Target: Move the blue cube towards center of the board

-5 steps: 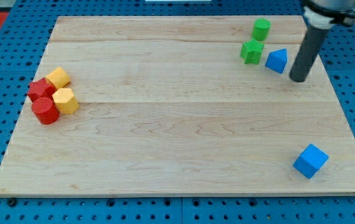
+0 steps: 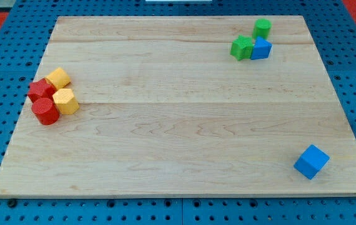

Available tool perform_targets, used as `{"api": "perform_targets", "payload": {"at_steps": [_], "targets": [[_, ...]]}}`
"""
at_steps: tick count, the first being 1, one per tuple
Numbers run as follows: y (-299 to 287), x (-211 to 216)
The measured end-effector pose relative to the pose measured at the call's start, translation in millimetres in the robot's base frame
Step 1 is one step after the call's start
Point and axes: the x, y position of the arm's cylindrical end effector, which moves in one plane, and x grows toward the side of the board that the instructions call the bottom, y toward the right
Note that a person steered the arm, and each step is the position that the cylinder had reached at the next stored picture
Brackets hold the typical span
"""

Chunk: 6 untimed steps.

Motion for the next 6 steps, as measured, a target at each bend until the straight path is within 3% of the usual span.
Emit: {"api": "perform_targets", "payload": {"at_steps": [1, 2, 3, 4, 5, 6], "targets": [[-23, 109], [-89, 112], [-135, 49], [-192, 52], [-199, 64], [-255, 15]]}}
